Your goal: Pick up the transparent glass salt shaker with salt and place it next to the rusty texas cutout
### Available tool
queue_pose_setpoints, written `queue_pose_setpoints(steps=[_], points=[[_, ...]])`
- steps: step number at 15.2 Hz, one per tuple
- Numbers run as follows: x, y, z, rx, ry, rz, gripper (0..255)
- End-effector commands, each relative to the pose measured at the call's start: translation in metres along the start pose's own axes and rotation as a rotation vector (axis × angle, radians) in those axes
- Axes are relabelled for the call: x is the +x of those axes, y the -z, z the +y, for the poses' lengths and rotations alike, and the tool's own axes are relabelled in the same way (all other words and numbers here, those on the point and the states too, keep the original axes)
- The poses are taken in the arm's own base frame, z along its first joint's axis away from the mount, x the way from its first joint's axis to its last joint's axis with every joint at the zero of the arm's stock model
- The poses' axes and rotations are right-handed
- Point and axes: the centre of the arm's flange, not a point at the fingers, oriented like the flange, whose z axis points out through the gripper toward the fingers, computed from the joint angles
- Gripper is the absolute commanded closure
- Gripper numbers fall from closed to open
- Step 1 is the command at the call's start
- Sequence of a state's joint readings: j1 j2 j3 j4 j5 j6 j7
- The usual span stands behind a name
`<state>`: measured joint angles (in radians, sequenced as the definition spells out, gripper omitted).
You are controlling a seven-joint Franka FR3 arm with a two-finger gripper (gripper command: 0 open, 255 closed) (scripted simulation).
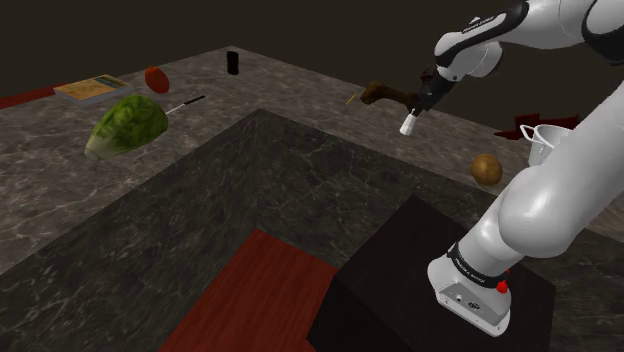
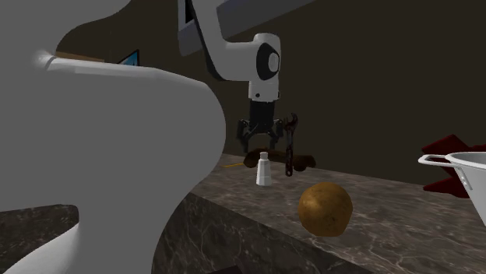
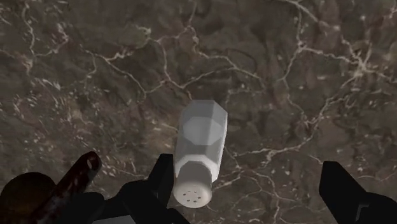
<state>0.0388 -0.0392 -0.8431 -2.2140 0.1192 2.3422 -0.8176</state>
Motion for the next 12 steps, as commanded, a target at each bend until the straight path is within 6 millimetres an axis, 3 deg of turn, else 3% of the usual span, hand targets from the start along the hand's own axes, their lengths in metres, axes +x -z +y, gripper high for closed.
queue_pose_setpoints(steps=[1, 2, 9, 12], points=[[0.005, -0.011, 0.023, -0.003, 0.005, 0.016, 0], [0.007, -0.017, 0.032, -0.003, 0.007, 0.022, 0], [0.008, -0.054, 0.032, -0.003, 0.007, 0.022, 0], [0.008, -0.057, 0.032, -0.003, 0.007, 0.022, 0]])
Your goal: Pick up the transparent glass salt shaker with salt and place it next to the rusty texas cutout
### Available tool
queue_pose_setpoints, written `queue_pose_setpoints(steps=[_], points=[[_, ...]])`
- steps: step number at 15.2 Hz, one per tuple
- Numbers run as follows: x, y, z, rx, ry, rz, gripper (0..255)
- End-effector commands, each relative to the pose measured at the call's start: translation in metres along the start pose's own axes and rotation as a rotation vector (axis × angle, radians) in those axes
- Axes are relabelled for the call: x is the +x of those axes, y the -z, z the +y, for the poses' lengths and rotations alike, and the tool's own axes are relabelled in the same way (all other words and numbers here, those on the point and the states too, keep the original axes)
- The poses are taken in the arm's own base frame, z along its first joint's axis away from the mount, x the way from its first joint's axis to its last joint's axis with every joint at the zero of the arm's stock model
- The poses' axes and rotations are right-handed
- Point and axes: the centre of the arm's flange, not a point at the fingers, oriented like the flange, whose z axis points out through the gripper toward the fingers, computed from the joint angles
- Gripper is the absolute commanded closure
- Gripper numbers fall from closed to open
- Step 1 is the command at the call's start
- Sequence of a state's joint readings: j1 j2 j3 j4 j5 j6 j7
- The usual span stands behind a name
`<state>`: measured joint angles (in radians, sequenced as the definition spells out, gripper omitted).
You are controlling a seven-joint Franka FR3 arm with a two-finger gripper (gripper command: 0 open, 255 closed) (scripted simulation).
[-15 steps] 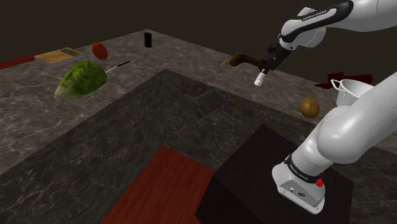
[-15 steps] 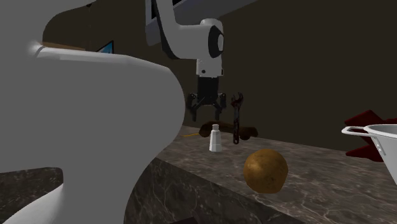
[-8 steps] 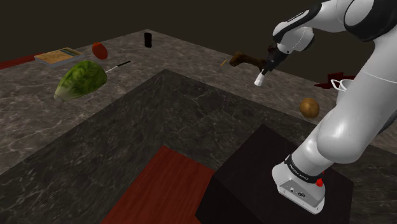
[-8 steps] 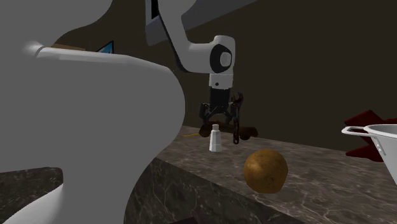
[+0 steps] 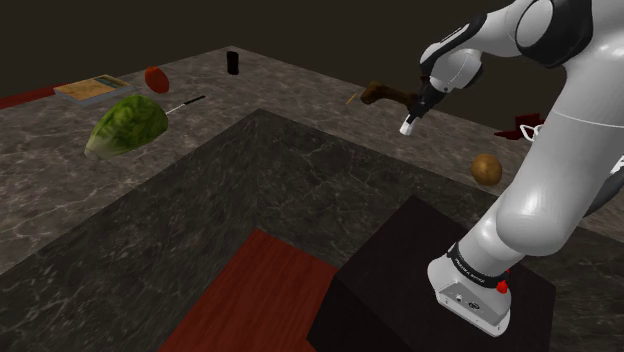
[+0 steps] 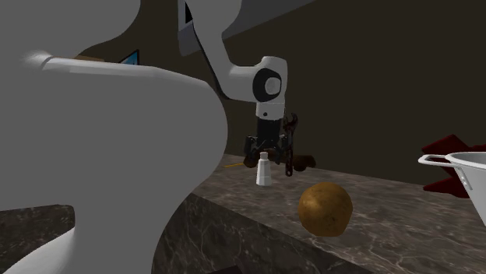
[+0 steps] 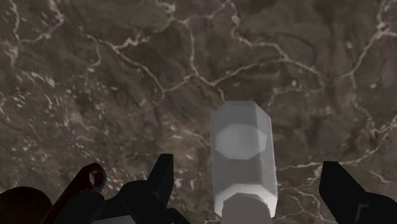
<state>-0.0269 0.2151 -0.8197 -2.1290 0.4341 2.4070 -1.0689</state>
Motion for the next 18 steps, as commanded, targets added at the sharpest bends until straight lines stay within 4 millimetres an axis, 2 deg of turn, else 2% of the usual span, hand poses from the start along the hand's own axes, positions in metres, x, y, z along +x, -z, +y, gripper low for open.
queue_pose_setpoints(steps=[1, 6, 7, 16, 18], points=[[0.000, -0.001, 0.000, 0.000, 0.000, 0.000, 0], [0.000, -0.001, 0.000, 0.000, 0.000, 0.000, 0], [0.000, -0.001, 0.000, 0.000, 0.000, 0.000, 255], [0.000, -0.001, 0.000, 0.000, 0.000, 0.000, 255], [0.002, 0.009, 0.000, 0.000, 0.000, 0.000, 255]])
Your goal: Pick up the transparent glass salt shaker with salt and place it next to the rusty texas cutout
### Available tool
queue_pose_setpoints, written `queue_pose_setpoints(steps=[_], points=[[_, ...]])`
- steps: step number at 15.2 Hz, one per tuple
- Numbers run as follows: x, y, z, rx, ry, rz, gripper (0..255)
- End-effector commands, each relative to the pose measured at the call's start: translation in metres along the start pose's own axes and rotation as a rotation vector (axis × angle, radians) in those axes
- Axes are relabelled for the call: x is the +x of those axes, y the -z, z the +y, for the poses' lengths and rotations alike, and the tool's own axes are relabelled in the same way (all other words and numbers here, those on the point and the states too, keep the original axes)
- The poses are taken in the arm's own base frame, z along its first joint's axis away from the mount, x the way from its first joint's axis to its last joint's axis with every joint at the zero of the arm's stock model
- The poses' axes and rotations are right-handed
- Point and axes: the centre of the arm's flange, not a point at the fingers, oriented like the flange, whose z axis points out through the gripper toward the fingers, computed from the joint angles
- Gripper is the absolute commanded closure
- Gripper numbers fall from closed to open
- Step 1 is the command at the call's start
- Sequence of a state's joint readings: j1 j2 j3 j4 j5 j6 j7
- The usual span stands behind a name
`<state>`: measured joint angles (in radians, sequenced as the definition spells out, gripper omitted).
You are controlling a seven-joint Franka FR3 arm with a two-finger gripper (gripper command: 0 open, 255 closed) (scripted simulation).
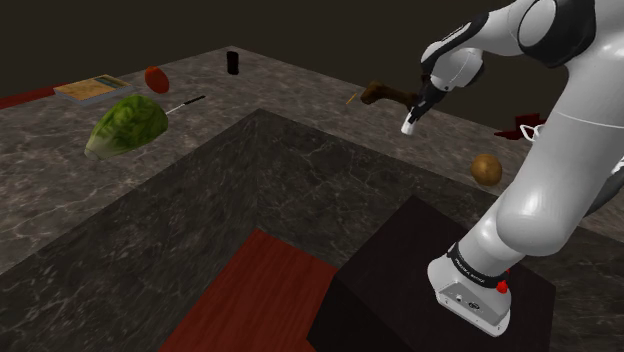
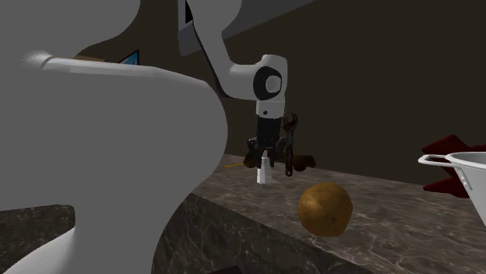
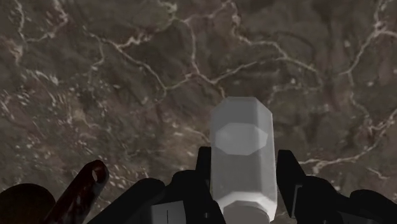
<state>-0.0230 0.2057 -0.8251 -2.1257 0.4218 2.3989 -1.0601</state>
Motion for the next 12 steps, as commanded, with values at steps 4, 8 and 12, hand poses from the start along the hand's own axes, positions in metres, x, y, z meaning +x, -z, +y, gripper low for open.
queue_pose_setpoints(steps=[4, 8, 12], points=[[0.006, 0.025, 0.001, 0.000, 0.000, 0.000, 255], [0.010, 0.046, 0.001, 0.000, 0.000, 0.000, 255], [0.015, 0.066, 0.002, 0.000, 0.000, 0.000, 255]])
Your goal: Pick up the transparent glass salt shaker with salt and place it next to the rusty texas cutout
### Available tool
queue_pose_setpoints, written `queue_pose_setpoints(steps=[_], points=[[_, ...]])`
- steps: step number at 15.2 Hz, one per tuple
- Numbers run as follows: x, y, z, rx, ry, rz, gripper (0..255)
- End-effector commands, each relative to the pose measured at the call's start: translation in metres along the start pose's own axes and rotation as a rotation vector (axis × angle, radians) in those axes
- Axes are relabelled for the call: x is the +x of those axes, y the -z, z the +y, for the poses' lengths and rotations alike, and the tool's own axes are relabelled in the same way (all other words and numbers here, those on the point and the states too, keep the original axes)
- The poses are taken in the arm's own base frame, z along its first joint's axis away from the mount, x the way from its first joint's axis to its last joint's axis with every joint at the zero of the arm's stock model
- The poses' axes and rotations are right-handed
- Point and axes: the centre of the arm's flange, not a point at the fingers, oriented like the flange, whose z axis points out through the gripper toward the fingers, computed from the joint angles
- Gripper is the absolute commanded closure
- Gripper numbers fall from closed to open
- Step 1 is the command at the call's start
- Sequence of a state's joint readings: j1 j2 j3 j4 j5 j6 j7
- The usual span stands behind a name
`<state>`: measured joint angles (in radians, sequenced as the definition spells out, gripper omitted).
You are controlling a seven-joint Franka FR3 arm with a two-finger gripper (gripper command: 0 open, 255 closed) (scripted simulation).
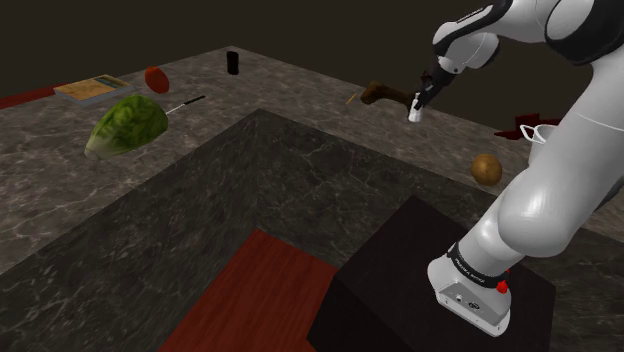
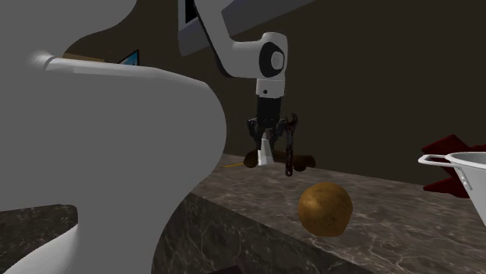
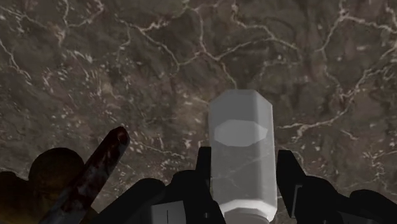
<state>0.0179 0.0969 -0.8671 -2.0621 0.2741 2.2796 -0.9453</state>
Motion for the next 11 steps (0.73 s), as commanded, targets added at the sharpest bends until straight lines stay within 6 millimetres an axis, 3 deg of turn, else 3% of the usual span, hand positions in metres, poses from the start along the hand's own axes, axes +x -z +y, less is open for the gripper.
queue_pose_setpoints(steps=[1, 11], points=[[0.001, 0.011, 0.000, 0.000, 0.000, 0.000, 255], [0.013, 0.062, 0.001, 0.000, 0.000, 0.000, 255]])
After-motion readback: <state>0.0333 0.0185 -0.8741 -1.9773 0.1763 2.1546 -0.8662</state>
